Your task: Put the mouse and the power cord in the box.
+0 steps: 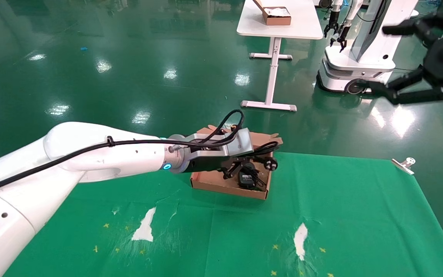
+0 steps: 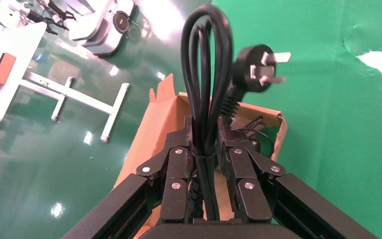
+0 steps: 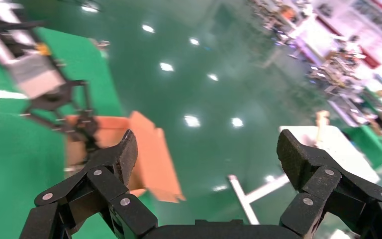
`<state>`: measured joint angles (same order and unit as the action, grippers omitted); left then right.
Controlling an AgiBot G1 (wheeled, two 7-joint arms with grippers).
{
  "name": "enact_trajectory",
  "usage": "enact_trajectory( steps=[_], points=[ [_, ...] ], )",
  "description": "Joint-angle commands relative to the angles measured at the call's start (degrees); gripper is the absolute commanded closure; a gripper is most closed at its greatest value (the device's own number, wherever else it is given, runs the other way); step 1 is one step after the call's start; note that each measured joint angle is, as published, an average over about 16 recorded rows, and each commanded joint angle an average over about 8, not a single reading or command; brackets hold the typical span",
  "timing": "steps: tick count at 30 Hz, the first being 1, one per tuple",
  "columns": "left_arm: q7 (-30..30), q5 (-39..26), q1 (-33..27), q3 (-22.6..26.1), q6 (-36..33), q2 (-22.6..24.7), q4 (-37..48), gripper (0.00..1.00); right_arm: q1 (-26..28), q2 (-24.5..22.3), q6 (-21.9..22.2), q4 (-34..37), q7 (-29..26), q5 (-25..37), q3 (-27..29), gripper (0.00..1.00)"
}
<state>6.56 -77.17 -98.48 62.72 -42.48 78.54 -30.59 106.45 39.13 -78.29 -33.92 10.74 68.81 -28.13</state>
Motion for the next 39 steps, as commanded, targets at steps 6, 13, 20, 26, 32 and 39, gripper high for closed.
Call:
enact_trajectory(
  steps=[6, 13, 20, 26, 32, 39],
  points=[
    [-1.1, 1.8, -0.3, 2.6, 1.1, -0.1, -0.9, 0.00, -3.1, -1.2, 5.1, -7.0, -3.3, -0.8, 1.0, 0.00],
    [-2.3, 4.4, 2.1, -0.2, -1.6, -3.0, -3.9, 0.00, -6.4, -1.6, 5.1, -10.3, -4.8, -2.8, 1.9, 0.00],
    [-4.1, 8.2, 6.5, -6.0, -6.8, -8.1, -8.8, 0.00, -11.2, -2.0, 3.5, -14.0, -6.9, -5.8, 3.2, 0.00],
    [-5.8, 11.6, 10.2, -11.0, -11.3, -12.4, -13.0, 0.00, -15.3, -2.2, 2.2, -17.1, -8.7, -8.4, 4.3, 0.00],
    [-7.4, 14.9, 13.9, -16.0, -15.7, -16.8, -17.2, 0.00, -19.4, -2.5, 0.8, -20.2, -10.5, -11.0, 5.4, 0.00],
    [-9.3, 18.7, 18.3, -21.8, -20.9, -21.8, -22.1, 0.00, -24.2, -2.8, -0.7, -23.9, -12.5, -14.0, 6.6, 0.00]
  ],
)
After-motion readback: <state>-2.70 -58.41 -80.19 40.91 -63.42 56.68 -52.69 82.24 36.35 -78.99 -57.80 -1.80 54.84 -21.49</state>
